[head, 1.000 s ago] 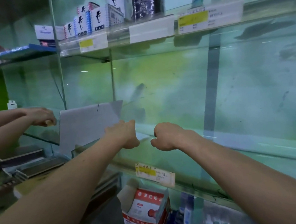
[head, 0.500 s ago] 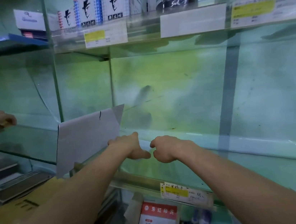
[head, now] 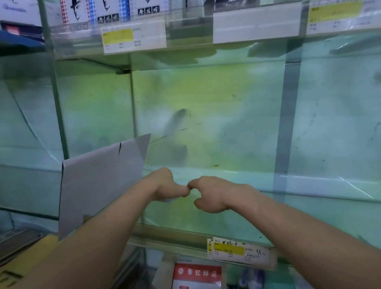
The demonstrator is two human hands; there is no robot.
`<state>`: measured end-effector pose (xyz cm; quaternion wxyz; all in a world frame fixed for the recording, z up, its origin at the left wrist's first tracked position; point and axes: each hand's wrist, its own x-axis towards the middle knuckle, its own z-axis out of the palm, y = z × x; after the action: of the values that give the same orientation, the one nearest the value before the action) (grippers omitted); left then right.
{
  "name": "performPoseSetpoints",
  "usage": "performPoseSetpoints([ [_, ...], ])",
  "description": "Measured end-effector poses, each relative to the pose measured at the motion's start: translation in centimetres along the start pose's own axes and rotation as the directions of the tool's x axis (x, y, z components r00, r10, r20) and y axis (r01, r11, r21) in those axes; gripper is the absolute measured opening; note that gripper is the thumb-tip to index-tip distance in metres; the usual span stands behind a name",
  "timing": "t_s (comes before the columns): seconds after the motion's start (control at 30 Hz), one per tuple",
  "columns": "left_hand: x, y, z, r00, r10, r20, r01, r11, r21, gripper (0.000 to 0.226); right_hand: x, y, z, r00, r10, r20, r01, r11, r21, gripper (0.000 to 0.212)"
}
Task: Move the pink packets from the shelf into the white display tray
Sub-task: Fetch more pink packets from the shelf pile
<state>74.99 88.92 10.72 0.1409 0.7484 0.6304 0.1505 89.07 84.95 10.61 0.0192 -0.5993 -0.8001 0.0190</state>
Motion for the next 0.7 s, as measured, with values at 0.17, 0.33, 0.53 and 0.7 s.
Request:
performPoseSetpoints([
  [0.17,-1.5,1.1,-1.3,0.986,0.064,0.154,-0.017,0.956,-0.292,0.044,-0.8,1.5,-1.2,0.986,0.025,-0.167,-0.016,0.998,0.054,0.032],
  [0.33,-2.3,2.5,-1.7,0.955,0.135,0.264,0.027,0.846,-0.532,0.04,-2.5,3.4,-2.5,0.972,0.083,-0.22,-0.046,0.985,0.168,0.02],
  [0.53,-2.5,3.2,-1.7,0.944,0.233,0.234,-0.004,0.716,-0.698,0.032,-4.2,5.8,-3.7,0.954,0.184,-0.236,-0.112,0.951,0.287,0.026],
  [0.7,-2.0,4.0,-0.3,0.973,0.163,0.163,-0.009,0.733,-0.68,0.032,-5.8,6.8,-3.5,0.957,0.225,-0.182,-0.13,0.896,0.425,0.015],
])
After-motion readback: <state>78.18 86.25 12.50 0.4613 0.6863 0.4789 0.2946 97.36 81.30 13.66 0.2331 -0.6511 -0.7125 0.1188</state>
